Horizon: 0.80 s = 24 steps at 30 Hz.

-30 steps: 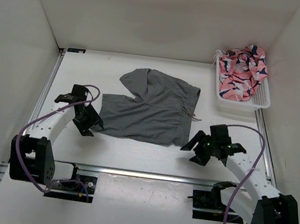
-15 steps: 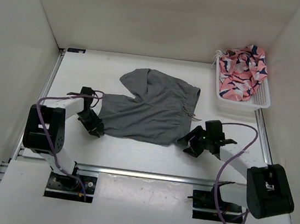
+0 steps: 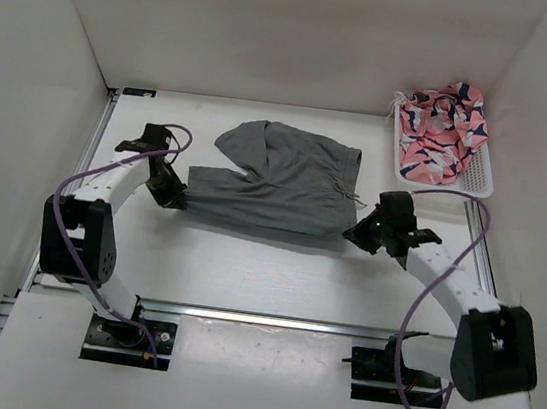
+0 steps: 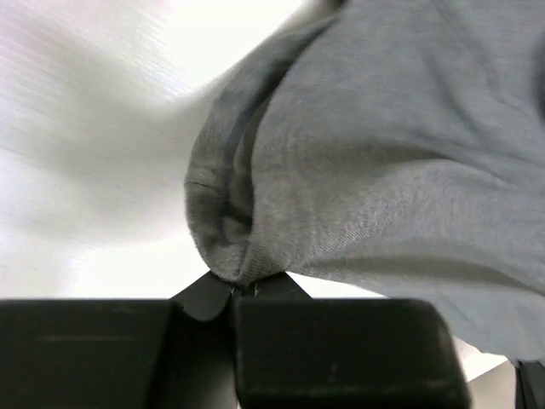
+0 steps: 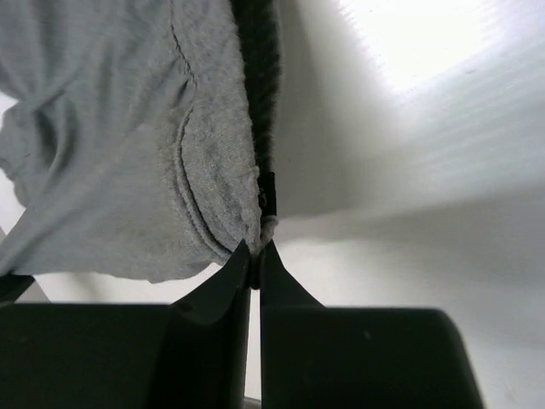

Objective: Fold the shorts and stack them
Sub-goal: Flatten the shorts out

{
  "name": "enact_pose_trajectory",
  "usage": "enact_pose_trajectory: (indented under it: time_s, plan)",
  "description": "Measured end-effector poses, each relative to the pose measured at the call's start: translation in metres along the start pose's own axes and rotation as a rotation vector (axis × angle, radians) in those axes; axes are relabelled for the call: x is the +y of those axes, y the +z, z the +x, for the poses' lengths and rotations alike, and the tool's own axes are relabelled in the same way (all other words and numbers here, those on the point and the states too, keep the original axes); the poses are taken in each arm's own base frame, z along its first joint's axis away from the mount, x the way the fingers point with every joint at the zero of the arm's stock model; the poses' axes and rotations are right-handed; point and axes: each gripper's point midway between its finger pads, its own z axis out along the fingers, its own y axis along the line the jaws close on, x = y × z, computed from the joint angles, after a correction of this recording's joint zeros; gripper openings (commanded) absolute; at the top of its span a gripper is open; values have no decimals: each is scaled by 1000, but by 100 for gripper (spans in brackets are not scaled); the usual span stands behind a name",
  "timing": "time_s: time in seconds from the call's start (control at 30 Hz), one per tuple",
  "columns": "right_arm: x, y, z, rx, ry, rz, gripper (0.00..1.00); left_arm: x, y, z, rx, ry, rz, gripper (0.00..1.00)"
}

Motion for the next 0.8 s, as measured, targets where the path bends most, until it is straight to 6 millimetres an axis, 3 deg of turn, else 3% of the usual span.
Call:
enact_pose_trajectory:
  time_s: [0.03,0.07,0.1,0.13,0.17,0.3,0.4,0.53,0.7,0.8]
  plan:
    - [2,-9,-3,-20,-9,-10,0,-2,-6,-2,-14,6,11,13]
    - [2,-17,-4,-37,-17,-19,0,-1,-11,-1,-22,11,15,22]
    - [-1,-22,-3,-52,-24,-26,0,1,-14,1,-26,20,17,58]
    - [-7,-24,-1,-60,-27,-21,0,3,-14,4,-24,31,15,72]
    - [-17,-23,4,-56,-26,2,0,6,-12,9,-14,37,9,77]
    - [-68,-12,33,21,-18,152,0,19,20,28,108,52,-55,78]
    - [-82,-12,41,43,-17,202,0,30,31,41,166,63,-98,72]
    - [-80,-14,37,24,-21,194,0,26,10,36,102,74,-76,69]
    - [-79,-14,35,21,-27,195,0,33,-27,32,-38,43,-44,74]
    - [-78,-14,34,21,-37,194,0,44,-39,45,-71,23,-37,58]
